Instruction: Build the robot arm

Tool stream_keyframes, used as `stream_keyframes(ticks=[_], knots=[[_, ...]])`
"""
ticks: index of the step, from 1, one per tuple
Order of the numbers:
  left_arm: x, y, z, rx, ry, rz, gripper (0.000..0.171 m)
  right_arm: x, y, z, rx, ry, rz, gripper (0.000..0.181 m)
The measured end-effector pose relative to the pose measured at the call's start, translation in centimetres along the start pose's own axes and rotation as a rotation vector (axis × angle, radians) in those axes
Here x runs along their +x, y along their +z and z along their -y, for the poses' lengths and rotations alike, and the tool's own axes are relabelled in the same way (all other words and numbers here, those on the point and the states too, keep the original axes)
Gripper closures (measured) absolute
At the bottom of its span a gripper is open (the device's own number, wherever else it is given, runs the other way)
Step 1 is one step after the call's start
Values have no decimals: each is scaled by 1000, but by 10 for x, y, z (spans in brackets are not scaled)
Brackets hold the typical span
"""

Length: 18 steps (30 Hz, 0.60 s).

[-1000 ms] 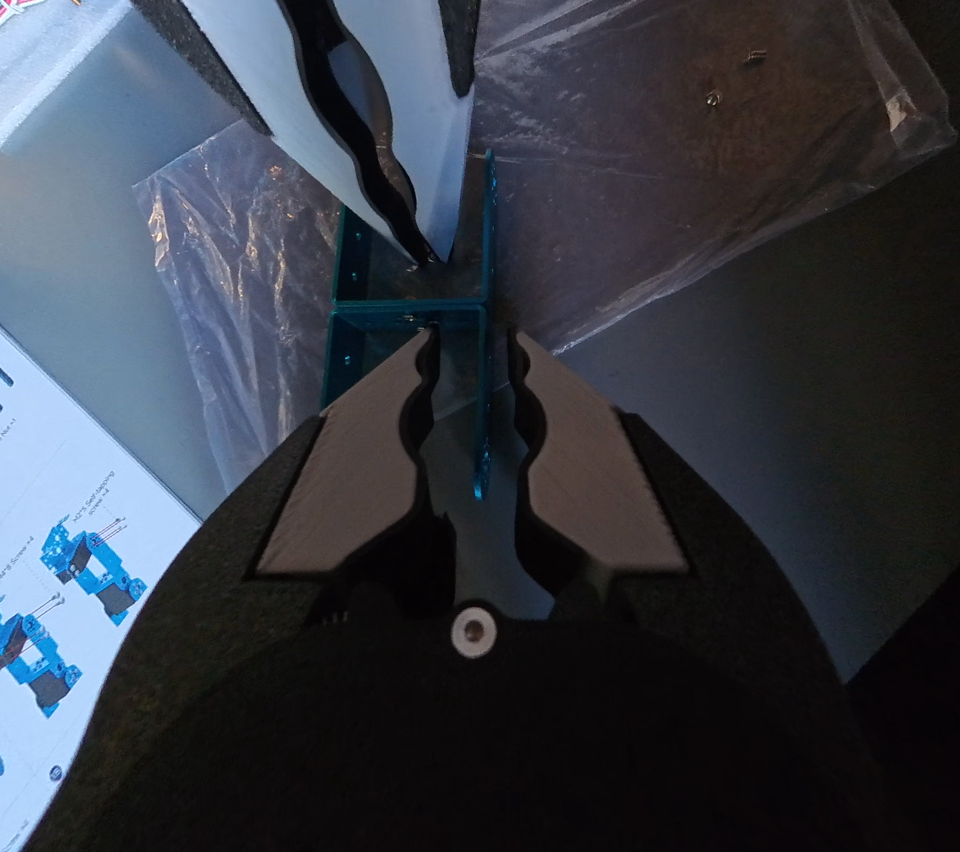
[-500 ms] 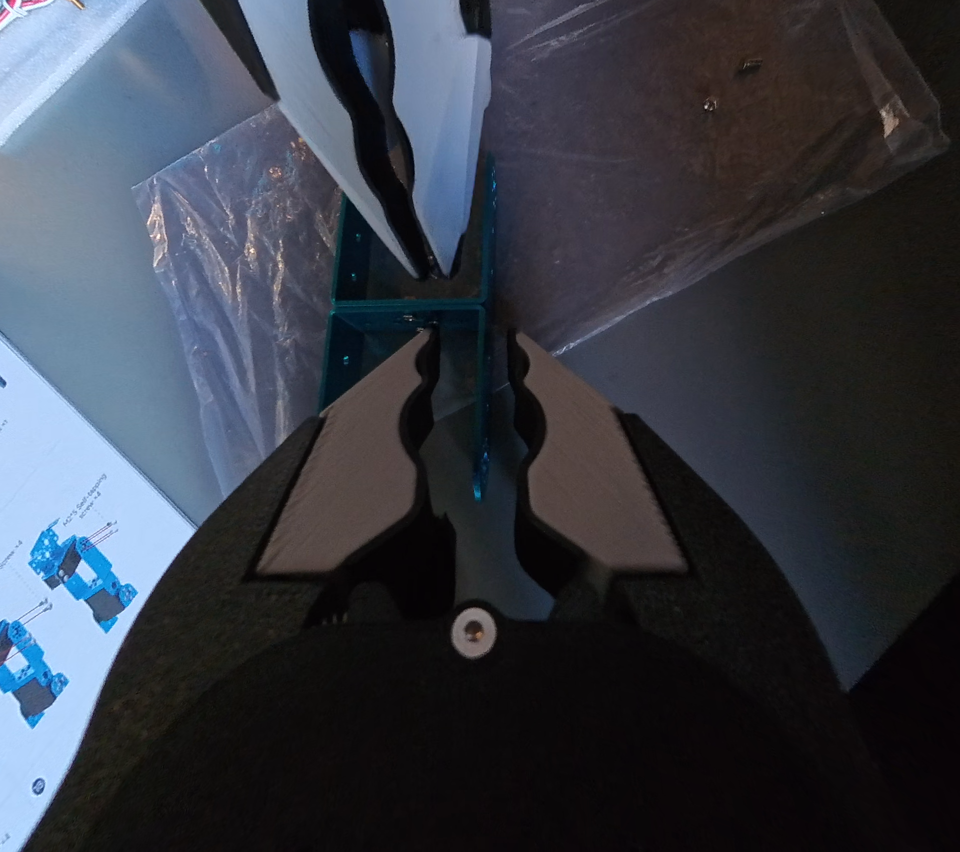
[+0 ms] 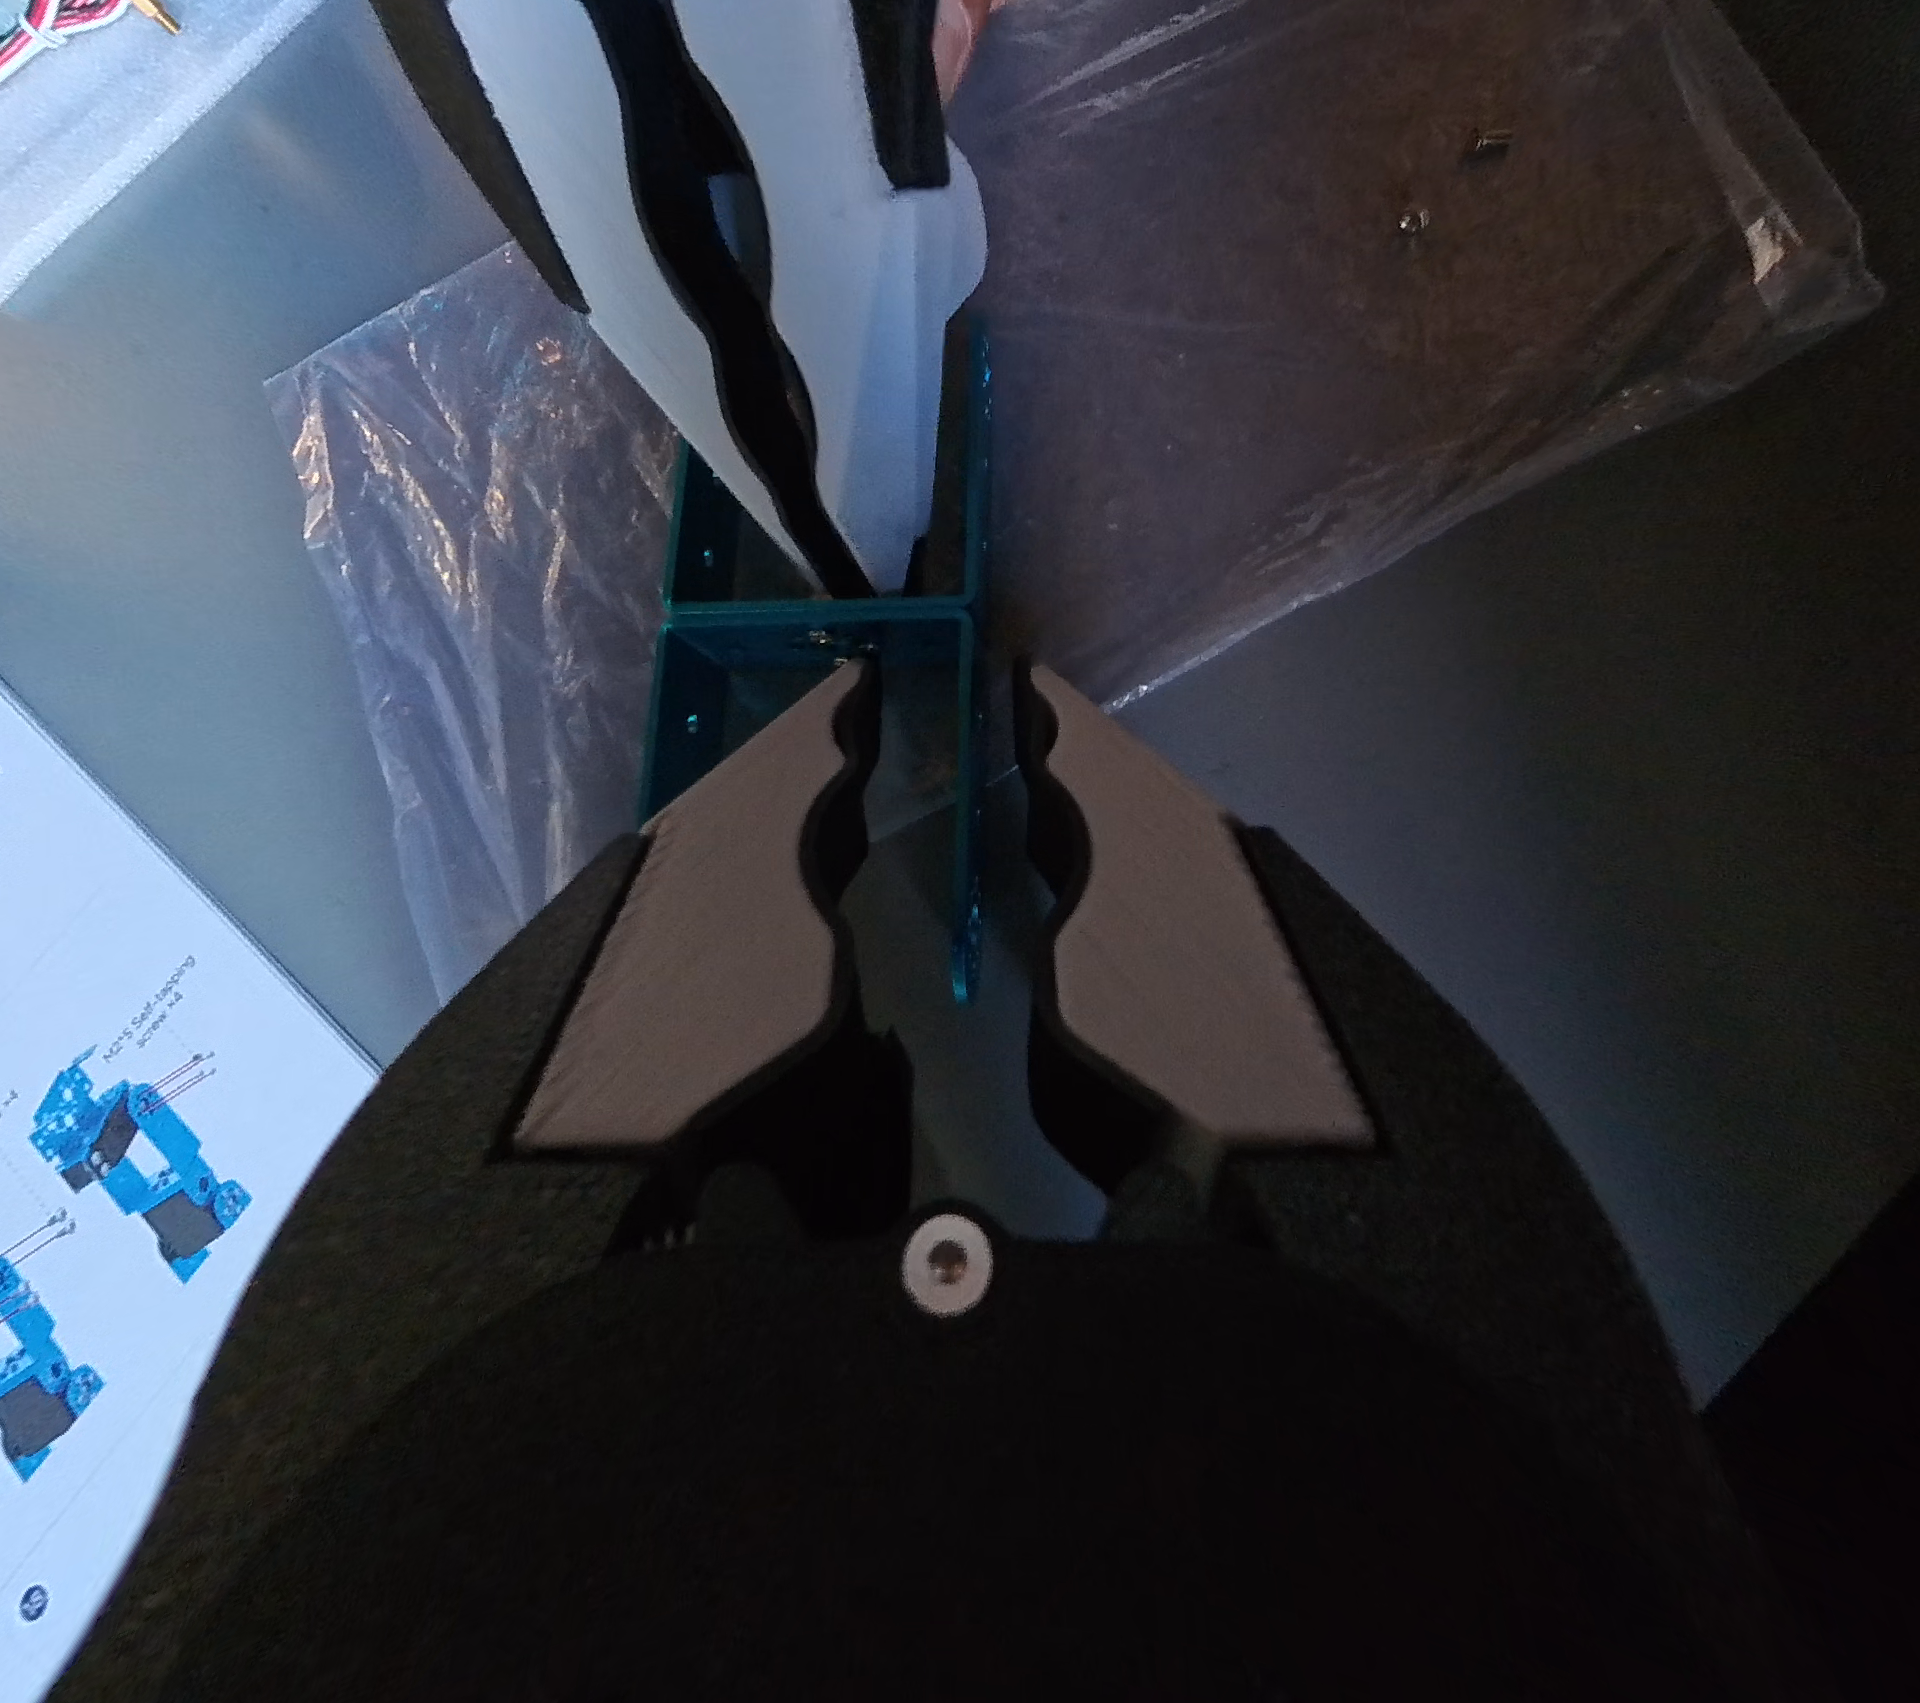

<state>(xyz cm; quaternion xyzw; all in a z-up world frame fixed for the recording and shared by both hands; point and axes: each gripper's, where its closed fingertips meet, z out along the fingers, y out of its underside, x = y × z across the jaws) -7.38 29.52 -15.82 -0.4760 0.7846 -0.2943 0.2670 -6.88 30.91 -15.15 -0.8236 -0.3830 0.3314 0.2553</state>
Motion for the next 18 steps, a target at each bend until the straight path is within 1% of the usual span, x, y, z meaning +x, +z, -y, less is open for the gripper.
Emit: stream_keyframes(ticks=[6, 9, 14, 16, 18], knots=[[1, 0, 0, 8, 4, 9, 150, 0, -2, -1, 21, 137, 59, 178], [1, 0, 0, 8, 4, 11, 150, 0, -7, -1, 36, 128, 42, 180], [-1, 0, 1, 5, -3, 19, 147, 0, -9, -3, 38, 123, 30, 179], [-2, 1, 1, 3, -4, 17, 146, 5, -8, -4, 37, 157, 1, 179], [-2, 1, 1, -1, 1, 19, 146, 5, -7, -3, 47, 193, 6, 180]])
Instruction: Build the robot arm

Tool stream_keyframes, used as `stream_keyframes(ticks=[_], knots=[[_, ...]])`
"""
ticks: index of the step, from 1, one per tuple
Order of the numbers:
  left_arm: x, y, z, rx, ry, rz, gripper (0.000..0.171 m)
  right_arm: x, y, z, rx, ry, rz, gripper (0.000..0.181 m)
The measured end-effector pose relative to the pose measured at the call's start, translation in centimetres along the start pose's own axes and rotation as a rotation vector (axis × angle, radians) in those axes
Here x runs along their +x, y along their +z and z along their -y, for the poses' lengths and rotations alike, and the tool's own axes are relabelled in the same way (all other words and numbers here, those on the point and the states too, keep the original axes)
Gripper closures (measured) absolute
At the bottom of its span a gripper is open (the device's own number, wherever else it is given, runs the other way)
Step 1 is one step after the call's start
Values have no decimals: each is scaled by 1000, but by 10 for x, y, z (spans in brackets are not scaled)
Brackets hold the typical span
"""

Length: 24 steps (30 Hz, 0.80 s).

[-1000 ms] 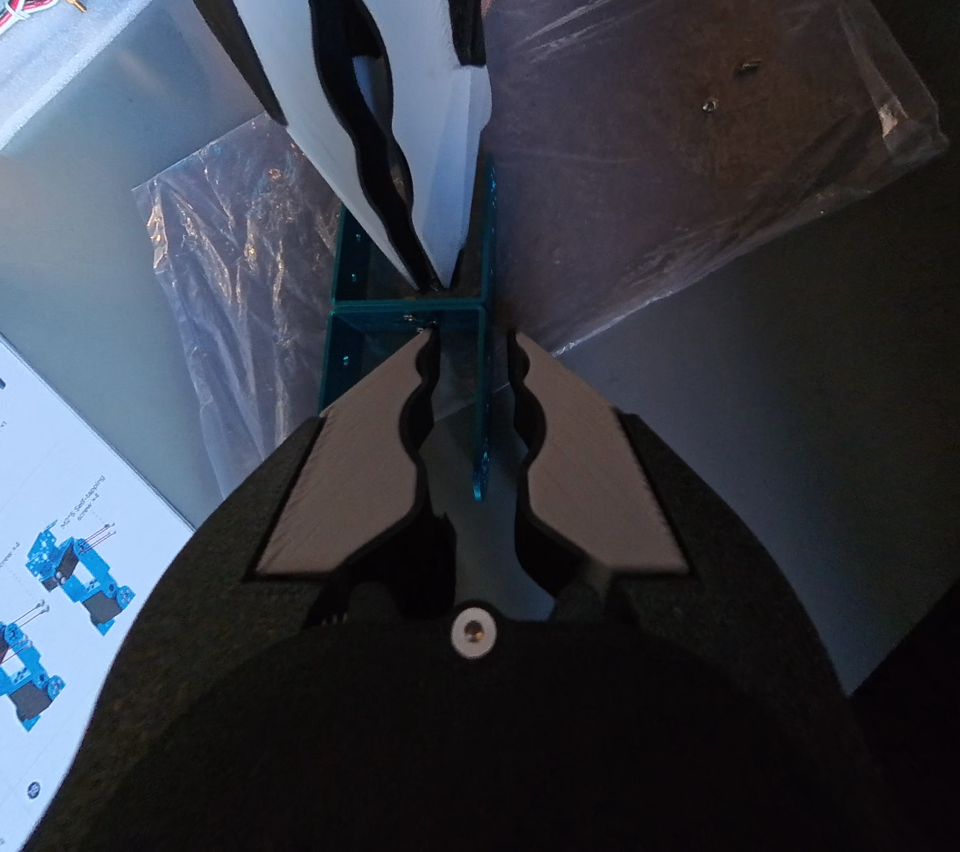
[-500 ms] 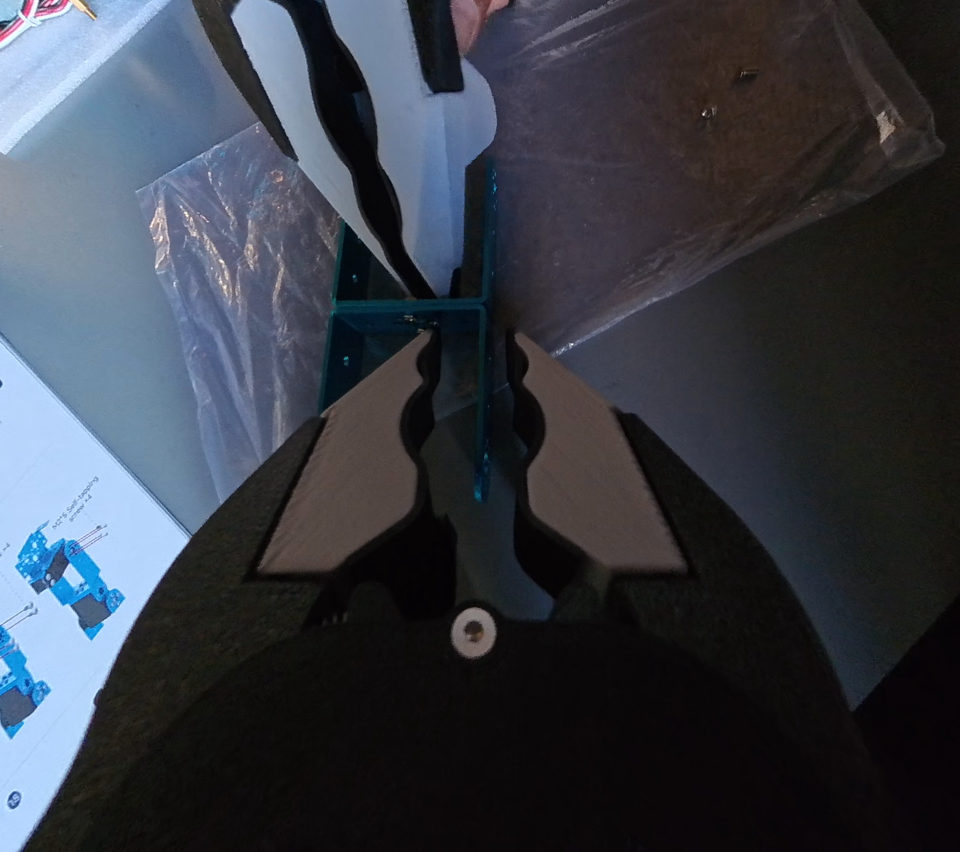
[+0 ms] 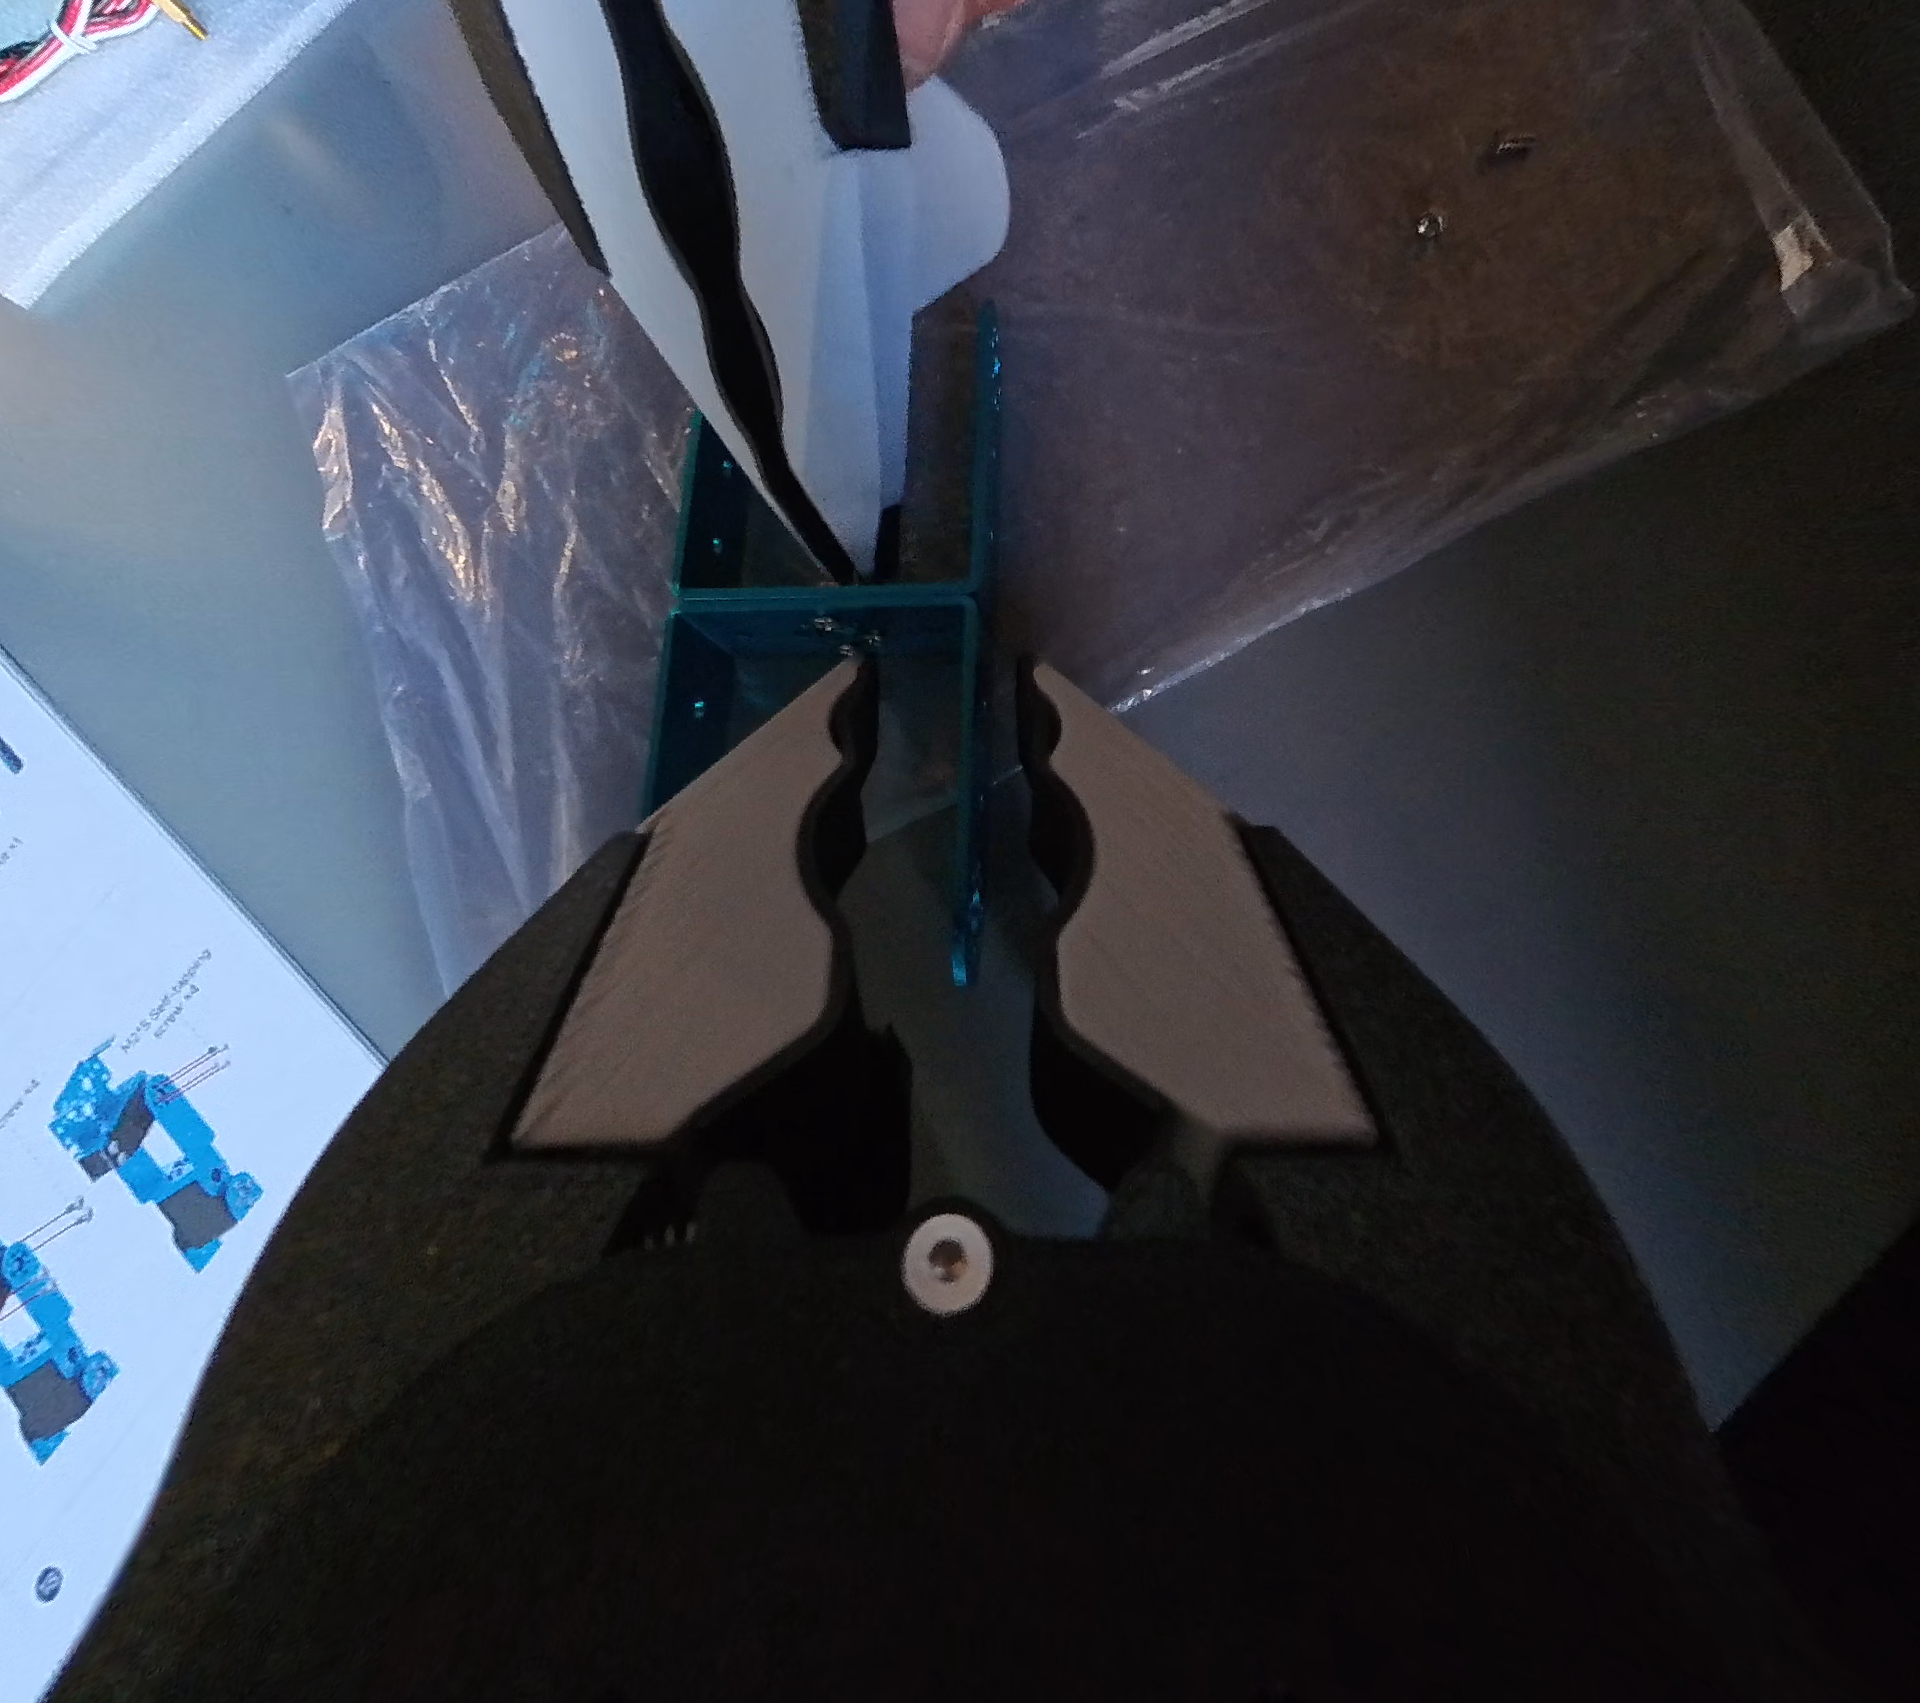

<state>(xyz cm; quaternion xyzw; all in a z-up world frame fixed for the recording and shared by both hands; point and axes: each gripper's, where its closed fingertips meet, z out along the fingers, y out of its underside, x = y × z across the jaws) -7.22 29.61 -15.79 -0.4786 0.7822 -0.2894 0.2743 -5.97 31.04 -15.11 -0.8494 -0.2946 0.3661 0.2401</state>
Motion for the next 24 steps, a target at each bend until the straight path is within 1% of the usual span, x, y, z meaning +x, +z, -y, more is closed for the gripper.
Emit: stream_keyframes(ticks=[2, 5, 13, 24], knots=[[0, 0, 0, -2, 5, 4, 146, 3, 0, -1, 1, 39, -20, 180], [1, 1, 1, 1, 6, 4, 147, 0, 1, 0, 18, 82, -1, 180], [3, 4, 4, 8, 5, 8, 147, -1, 0, -1, 9, 210, 51, 180], [5, 4, 5, 9, 12, 20, 151, -3, -2, -2, -10, 199, 24, 180]])
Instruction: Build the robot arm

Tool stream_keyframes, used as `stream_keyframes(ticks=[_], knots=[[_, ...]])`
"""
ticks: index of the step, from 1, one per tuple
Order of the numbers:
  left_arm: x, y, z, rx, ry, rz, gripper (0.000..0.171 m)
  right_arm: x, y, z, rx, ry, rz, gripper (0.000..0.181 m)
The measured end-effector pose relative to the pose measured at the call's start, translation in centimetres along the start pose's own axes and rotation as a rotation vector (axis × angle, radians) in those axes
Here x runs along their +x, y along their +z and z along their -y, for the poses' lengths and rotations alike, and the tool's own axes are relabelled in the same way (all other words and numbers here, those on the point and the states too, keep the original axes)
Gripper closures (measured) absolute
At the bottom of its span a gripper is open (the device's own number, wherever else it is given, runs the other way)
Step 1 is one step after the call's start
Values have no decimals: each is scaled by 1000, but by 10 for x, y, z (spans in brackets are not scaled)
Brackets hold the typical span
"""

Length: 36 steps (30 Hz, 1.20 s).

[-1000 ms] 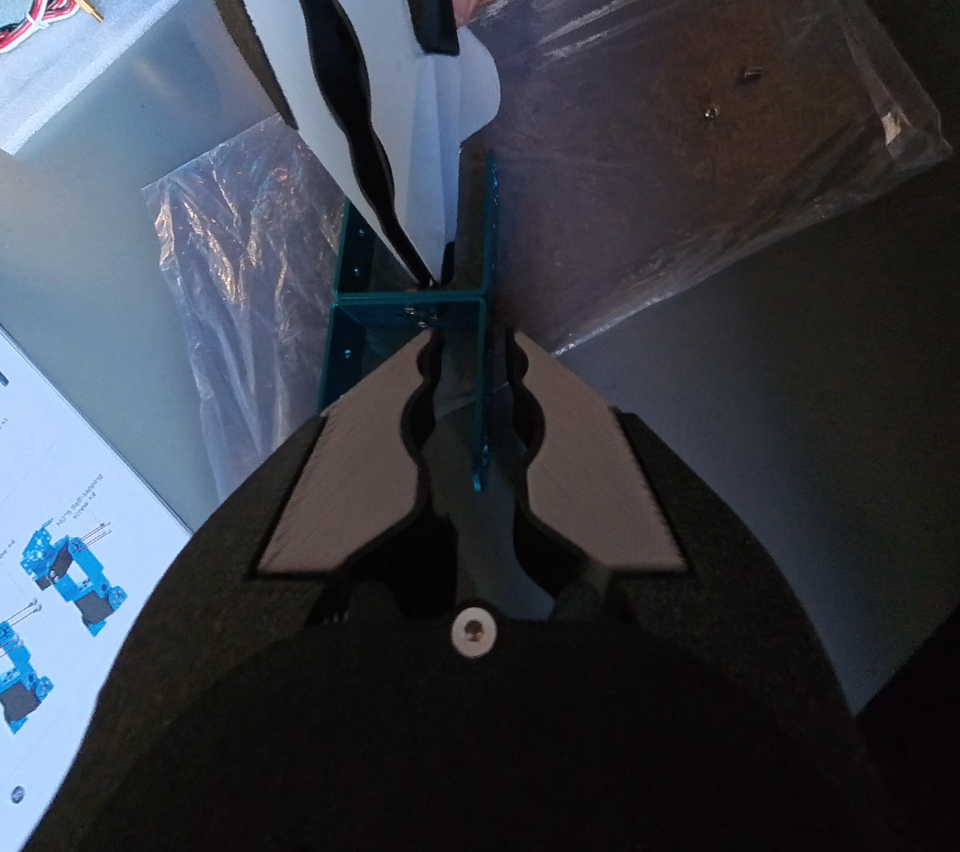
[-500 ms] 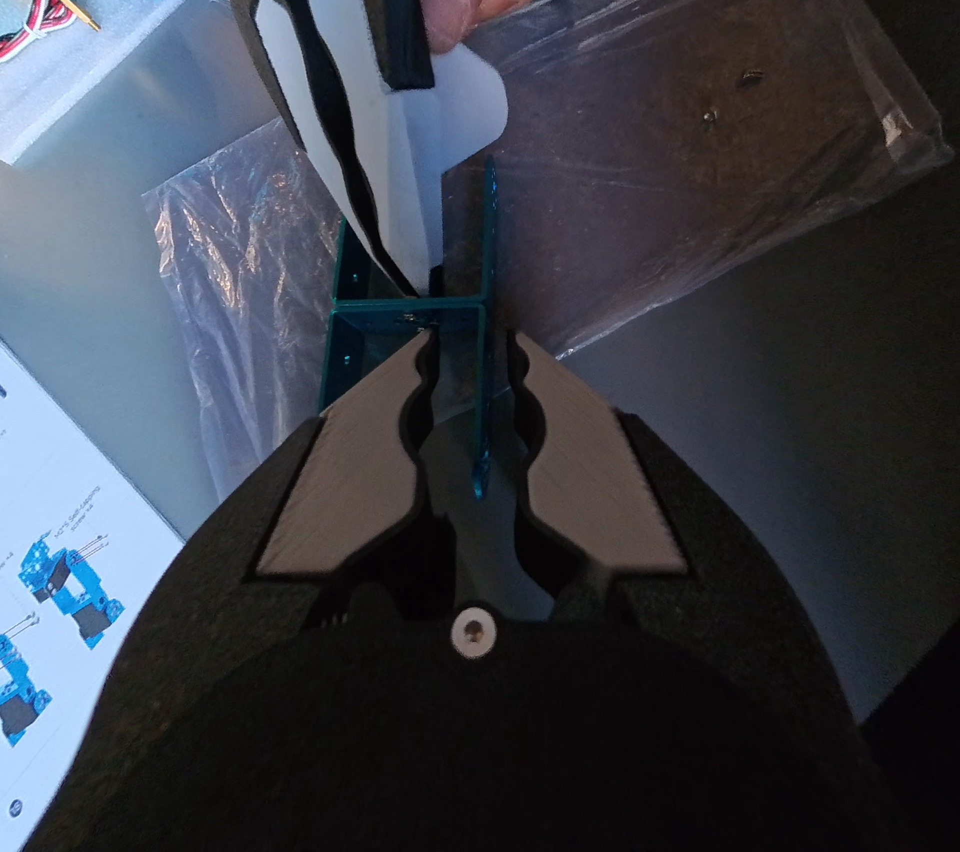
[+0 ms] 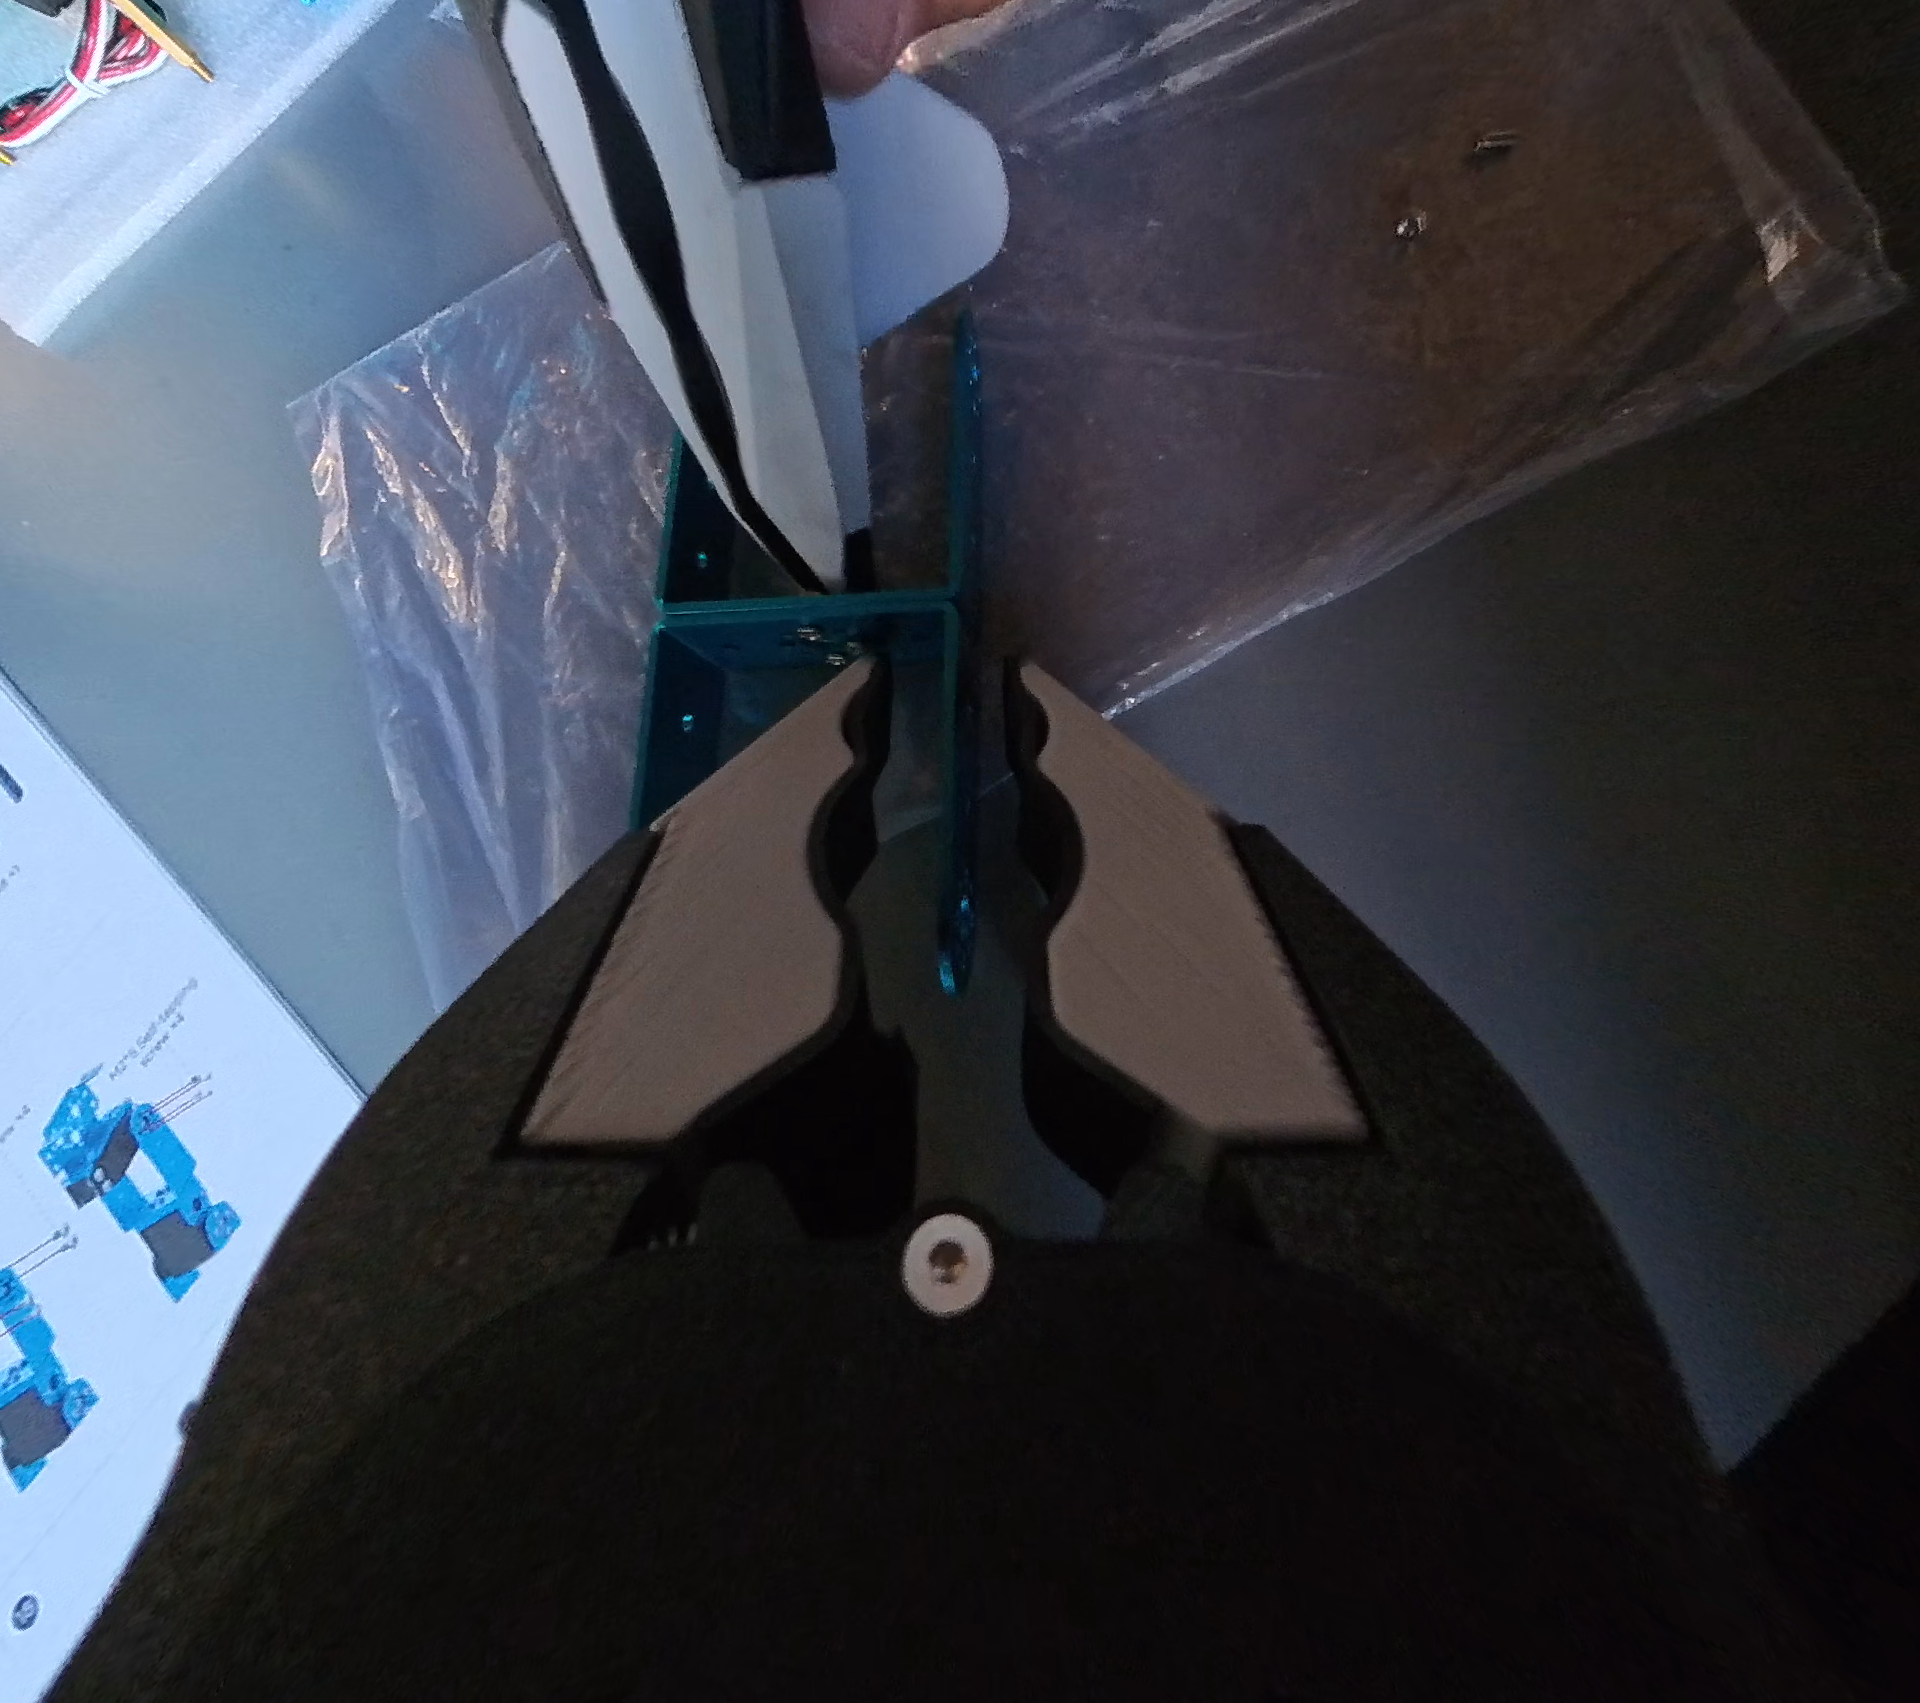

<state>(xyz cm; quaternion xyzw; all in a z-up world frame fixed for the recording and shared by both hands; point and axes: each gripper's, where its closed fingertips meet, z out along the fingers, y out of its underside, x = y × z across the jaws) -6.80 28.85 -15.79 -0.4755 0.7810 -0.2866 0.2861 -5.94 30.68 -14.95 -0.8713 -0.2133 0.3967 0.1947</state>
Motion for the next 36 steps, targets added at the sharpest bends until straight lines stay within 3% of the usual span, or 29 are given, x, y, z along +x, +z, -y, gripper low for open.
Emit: stream_keyframes(ticks=[11, 24, 27, 34, 36], knots=[[-1, 1, 1, -1, 1, 3, 148, 4, 1, -5, -42, -29, -69, 180], [-1, 1, 1, 2, 2, 6, 148, -5, 2, -5, -12, 95, 77, 180], [-2, 0, 0, 2, -4, 4, 147, -4, -4, -5, -14, 115, 87, 173], [-1, 1, 1, -1, 14, 3, 148, 7, -22, -10, -98, -158, -123, 175], [1, 1, 1, -5, 12, -8, 152, 5, -17, -15, -123, -165, -99, 174]])
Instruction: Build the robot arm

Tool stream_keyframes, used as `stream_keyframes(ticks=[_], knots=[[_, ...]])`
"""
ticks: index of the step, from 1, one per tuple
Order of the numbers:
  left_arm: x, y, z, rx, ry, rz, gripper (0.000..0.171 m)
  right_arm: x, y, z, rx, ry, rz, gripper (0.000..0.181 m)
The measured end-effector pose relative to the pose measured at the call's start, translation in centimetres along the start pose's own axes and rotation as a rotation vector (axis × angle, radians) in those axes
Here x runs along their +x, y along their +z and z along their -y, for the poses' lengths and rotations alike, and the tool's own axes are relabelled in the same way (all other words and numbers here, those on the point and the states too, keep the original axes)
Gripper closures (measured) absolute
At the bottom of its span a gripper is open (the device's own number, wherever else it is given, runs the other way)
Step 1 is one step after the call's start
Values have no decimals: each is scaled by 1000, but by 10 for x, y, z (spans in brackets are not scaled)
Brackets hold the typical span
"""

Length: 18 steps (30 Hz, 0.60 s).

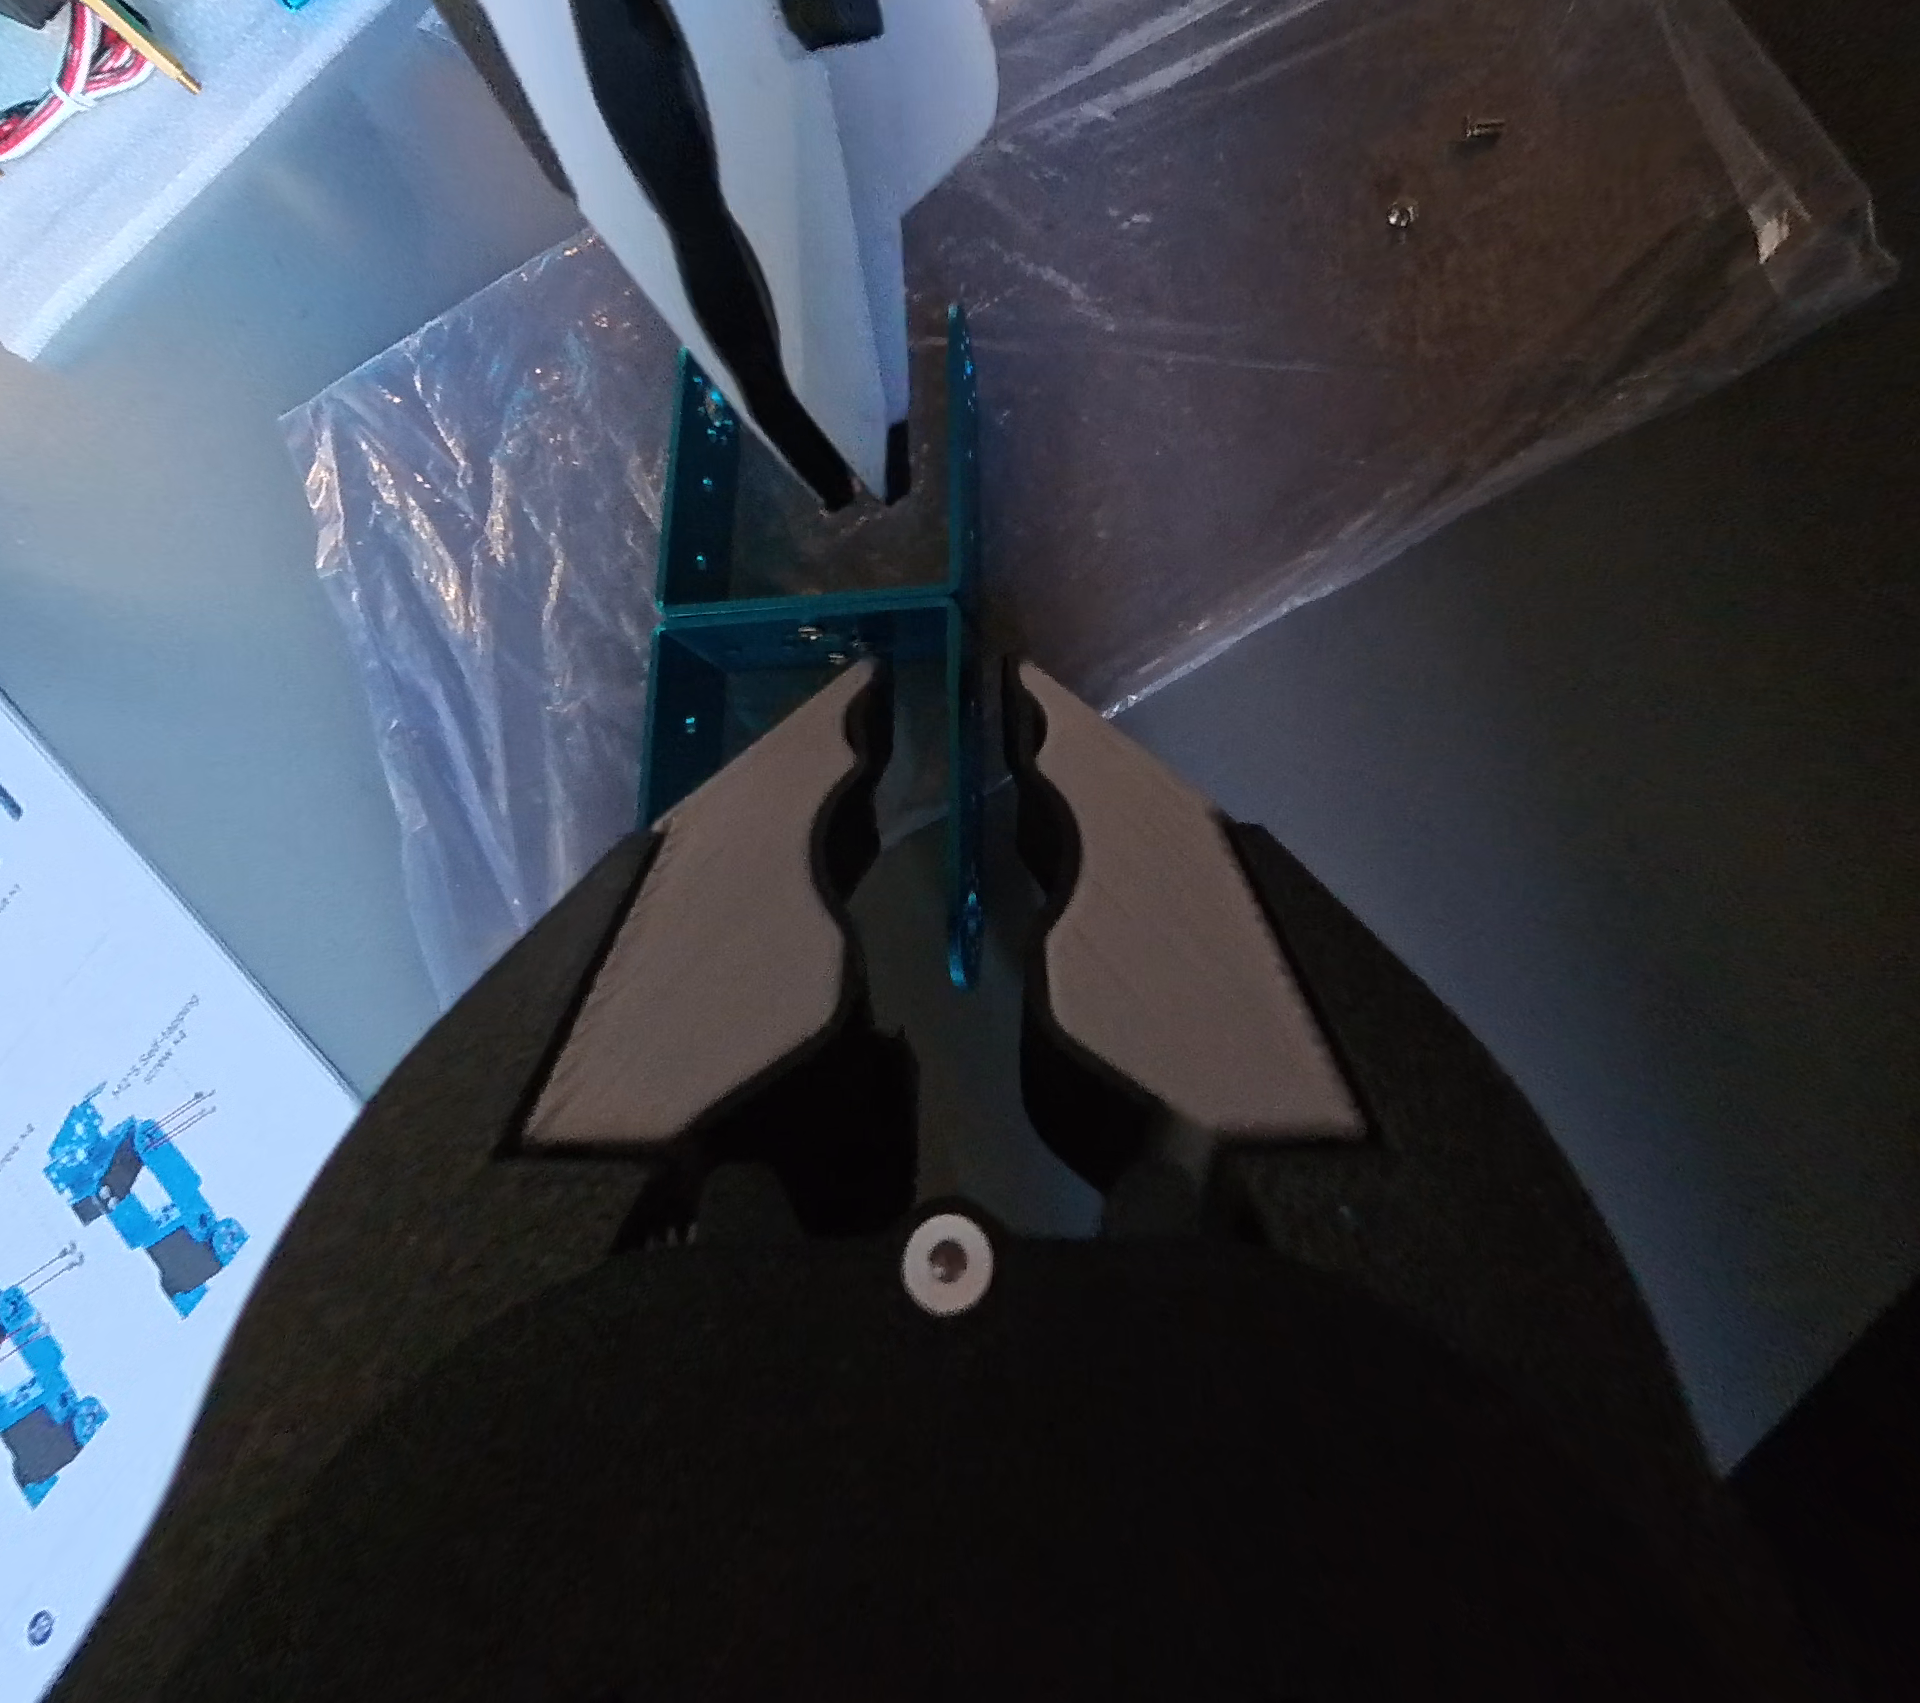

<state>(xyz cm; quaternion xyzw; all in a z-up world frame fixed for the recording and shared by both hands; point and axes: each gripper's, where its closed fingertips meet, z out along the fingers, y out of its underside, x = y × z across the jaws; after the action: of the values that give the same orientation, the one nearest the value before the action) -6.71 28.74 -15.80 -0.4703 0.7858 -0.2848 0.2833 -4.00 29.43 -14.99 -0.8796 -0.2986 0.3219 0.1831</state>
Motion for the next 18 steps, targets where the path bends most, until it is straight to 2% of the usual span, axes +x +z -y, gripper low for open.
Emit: stream_keyframes(ticks=[3, 6, 11, 18], knots=[[4, -2, -2, -18, 21, -8, 160, -14, 4, 8, 48, -101, 56, 172], [3, -8, -9, -46, 48, -7, 167, -12, 7, 7, 22, -232, -10, 172], [7, -19, -16, -55, 48, -62, 168, -5, 17, 8, -37, -460, -158, 176], [11, -29, -23, -62, 111, -94, 170, -11, 23, -2, -184, -475, -117, 169]])
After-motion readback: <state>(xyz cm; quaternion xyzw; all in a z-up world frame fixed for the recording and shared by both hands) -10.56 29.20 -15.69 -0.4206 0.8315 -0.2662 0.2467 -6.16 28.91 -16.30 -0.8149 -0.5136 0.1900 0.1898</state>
